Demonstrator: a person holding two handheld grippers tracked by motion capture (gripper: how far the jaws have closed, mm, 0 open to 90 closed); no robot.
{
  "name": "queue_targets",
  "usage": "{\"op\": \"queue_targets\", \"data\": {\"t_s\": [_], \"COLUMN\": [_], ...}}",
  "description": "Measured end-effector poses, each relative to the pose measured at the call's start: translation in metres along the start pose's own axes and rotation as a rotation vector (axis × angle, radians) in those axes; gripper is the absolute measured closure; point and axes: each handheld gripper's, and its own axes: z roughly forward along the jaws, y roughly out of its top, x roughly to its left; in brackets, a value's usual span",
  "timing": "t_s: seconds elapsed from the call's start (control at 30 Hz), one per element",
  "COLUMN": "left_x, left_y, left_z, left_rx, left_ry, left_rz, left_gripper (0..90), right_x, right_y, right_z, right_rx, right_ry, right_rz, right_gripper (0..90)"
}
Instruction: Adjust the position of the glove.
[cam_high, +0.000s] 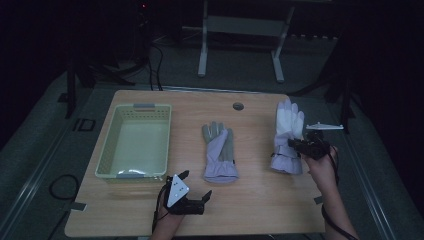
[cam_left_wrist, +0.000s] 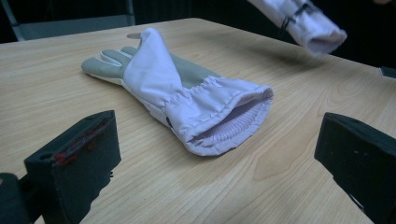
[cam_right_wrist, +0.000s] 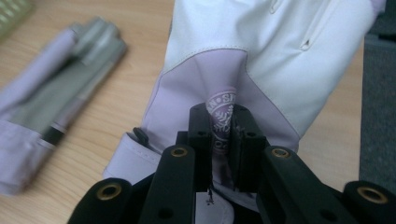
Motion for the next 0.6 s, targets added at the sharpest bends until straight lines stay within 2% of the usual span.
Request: {"op": "queue_targets", "data": {"t_s": [0.17, 0.33, 0.53, 0.6], "left_x": [0.000, 0.000, 0.000, 0.000], "left_y": [0.000, 0.000, 0.000, 0.000], "left_z": [0.000, 0.000, 0.000, 0.000], "left_rx": [0.000, 0.000, -0.001, -0.001], "left_ry": [0.001, 0.001, 0.000, 0.001], "left_rz": [0.001, -0.001, 0.000, -0.001], "left_gripper": [0.3, 0.3, 0.3, 0.3], "right_x": [0.017, 0.038, 0.072, 0.087], "right_y": [0.019, 0.038, 0.059, 0.066], "right_z": [-0.011, -0.019, -0.023, -0.022], "right_rx": [-0.030, -0.056, -0.074, -0.075], "right_ry": [0.028, 0.031, 0.060, 0.076], "right_rz": [-0.009, -0.019, -0.045, -0.052], "right_gripper": [80.6, 80.5, 80.5, 80.5]}}
